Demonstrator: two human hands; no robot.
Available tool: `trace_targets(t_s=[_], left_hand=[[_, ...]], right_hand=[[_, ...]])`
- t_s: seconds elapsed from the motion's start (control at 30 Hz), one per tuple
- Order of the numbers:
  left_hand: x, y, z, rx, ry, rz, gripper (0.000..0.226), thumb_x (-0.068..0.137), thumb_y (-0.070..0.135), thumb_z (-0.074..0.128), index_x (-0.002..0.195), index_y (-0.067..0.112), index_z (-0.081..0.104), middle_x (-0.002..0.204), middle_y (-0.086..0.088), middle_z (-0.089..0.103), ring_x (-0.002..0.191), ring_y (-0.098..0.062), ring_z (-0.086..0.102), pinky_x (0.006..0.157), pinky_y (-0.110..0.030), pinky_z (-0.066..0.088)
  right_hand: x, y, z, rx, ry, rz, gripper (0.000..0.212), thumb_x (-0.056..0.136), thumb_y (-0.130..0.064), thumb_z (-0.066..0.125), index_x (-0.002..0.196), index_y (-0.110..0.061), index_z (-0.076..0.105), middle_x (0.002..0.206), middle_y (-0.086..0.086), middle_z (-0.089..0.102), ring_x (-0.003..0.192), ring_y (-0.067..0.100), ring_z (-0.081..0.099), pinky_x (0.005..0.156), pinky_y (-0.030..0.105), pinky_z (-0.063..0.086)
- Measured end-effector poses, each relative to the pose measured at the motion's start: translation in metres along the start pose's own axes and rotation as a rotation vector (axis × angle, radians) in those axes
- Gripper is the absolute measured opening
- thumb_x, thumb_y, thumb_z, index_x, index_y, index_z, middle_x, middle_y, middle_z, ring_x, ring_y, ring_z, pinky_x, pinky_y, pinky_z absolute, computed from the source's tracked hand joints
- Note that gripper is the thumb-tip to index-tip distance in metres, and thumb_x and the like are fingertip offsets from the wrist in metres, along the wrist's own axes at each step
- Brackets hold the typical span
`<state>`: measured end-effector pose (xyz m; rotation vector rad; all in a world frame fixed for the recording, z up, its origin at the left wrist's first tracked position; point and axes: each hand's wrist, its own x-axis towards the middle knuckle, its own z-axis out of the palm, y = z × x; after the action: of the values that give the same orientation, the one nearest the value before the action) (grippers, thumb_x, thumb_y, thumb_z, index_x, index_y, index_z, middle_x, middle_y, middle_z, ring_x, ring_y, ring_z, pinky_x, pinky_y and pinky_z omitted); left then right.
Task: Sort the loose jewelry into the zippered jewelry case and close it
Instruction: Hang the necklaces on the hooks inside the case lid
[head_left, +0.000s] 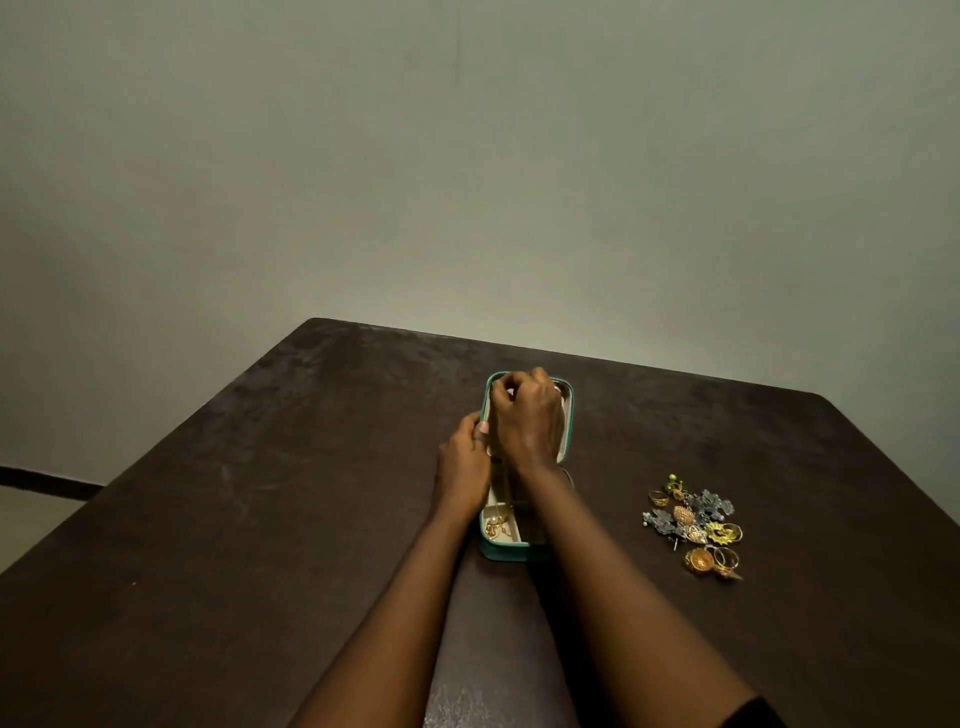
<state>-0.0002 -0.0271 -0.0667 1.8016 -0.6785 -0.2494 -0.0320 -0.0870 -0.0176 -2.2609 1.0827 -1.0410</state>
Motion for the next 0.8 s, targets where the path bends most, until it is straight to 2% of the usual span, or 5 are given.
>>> trace_targets(t_s=[0.13,0.27,0.4,0.53,0.8], left_hand=[[0.001,-0.002,0.000,-0.017,0.003,-0.002,0.032,0.101,0.022,0.034,0.122,0.013,0.057,0.111,-0.013,0.066,0.101,-0.027,0.060,0.070,-0.026,0.037],[0.000,-0.001,-0.001,-0.034,0.011,-0.009,0.032,0.100,0.022,0.036,0.122,0.015,0.058,0.109,-0.012,0.067,0.098,-0.027,0.061,0.072,-0.028,0.042],[-0.001,-0.002,-0.002,-0.101,0.019,-0.021,0.033,0.100,0.021,0.037,0.126,0.017,0.057,0.115,-0.008,0.066,0.103,-0.024,0.061,0.082,-0.031,0.047],[0.000,-0.004,-0.002,-0.215,0.054,-0.031,0.033,0.099,0.023,0.040,0.124,0.018,0.060,0.116,-0.004,0.066,0.107,-0.020,0.061,0.091,-0.038,0.050],[-0.008,0.006,-0.010,-0.440,0.079,-0.031,0.028,0.099,0.021,0.041,0.112,0.018,0.065,0.099,0.006,0.068,0.094,-0.007,0.062,0.075,-0.019,0.049]], right_hand=[[0.001,0.000,-0.008,0.459,-0.082,0.108,0.013,0.084,-0.012,0.064,0.078,-0.003,0.071,0.075,0.008,0.064,0.070,0.015,0.057,0.067,0.029,0.042],[0.001,0.003,-0.034,0.731,-0.201,0.181,0.020,0.082,-0.007,0.066,0.063,-0.014,0.064,0.060,-0.003,0.061,0.052,0.002,0.054,0.055,0.018,0.044],[0.001,0.000,-0.057,0.719,-0.273,0.133,0.020,0.086,-0.009,0.062,0.068,-0.017,0.063,0.057,-0.009,0.059,0.044,-0.008,0.049,0.048,0.009,0.039],[0.002,-0.005,-0.073,0.693,-0.338,0.085,0.022,0.090,-0.013,0.058,0.069,-0.019,0.062,0.058,-0.009,0.058,0.057,0.003,0.050,0.057,0.017,0.039],[0.001,-0.017,-0.104,0.685,-0.467,0.010,0.016,0.091,-0.013,0.055,0.077,-0.012,0.062,0.074,0.003,0.062,0.065,0.008,0.058,0.063,0.022,0.046]])
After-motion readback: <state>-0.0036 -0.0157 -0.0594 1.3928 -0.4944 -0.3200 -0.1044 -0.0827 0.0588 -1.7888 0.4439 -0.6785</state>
